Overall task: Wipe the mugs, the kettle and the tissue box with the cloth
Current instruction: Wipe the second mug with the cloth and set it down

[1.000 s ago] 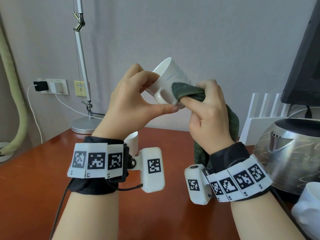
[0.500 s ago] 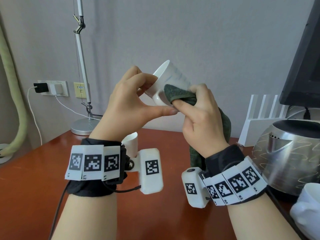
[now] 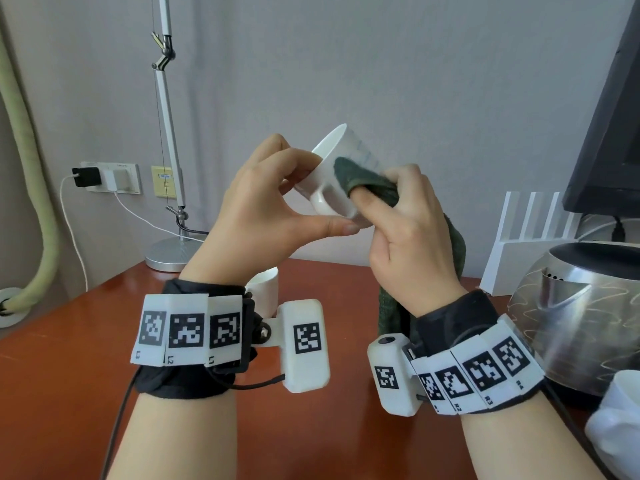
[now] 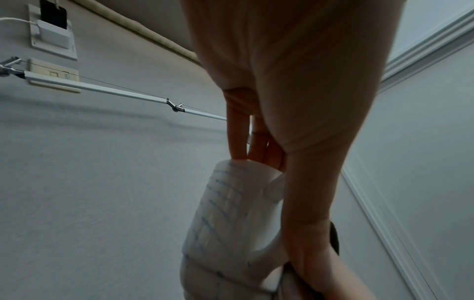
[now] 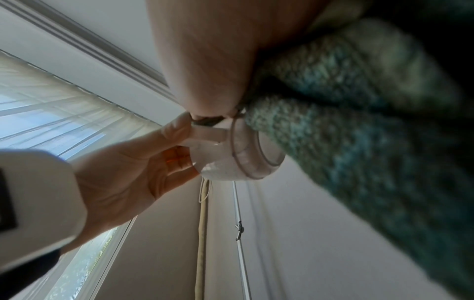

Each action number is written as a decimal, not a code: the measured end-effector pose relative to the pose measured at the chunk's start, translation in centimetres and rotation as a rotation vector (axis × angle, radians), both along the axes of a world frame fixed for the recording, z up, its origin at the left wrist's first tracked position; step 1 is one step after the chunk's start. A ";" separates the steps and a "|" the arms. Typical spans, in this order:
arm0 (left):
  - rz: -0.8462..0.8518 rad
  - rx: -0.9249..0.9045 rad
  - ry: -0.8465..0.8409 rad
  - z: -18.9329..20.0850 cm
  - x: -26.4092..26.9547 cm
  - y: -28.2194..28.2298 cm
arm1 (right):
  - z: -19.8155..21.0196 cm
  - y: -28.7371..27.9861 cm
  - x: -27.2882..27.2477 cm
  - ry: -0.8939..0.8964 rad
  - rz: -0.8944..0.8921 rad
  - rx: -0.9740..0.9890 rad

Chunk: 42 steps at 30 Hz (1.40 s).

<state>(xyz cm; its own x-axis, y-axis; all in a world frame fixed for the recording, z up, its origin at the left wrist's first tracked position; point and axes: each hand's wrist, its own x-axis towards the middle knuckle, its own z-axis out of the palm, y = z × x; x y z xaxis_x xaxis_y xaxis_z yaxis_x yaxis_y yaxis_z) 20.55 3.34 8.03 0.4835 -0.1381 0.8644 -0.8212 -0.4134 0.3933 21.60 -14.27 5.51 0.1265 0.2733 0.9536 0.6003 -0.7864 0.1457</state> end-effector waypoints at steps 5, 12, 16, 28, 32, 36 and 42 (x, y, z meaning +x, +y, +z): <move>0.003 0.005 0.008 0.0 0.0 0.2 | -0.2 -0.2 -0.2 0.000 -0.004 0.015; 0.016 0.151 0.017 0.3 -0.6 -0.3 | 0.6 0.2 -0.9 -0.019 -0.039 0.017; 0.038 0.118 0.022 0.2 -0.4 -0.1 | 0.5 -0.4 -0.7 -0.004 -0.050 0.064; -0.016 0.114 0.040 0.0 -0.2 -0.5 | 0.6 -0.5 -0.6 0.003 -0.049 0.089; -0.007 0.071 0.035 -0.1 0.2 0.1 | 0.2 -0.7 -0.6 0.017 0.016 0.044; -0.017 0.089 0.036 -0.1 0.1 0.0 | 0.3 0.0 -0.9 0.023 0.013 -0.004; -0.012 0.072 0.007 -0.2 0.1 -0.8 | 0.6 0.3 -1.0 0.007 -0.043 0.061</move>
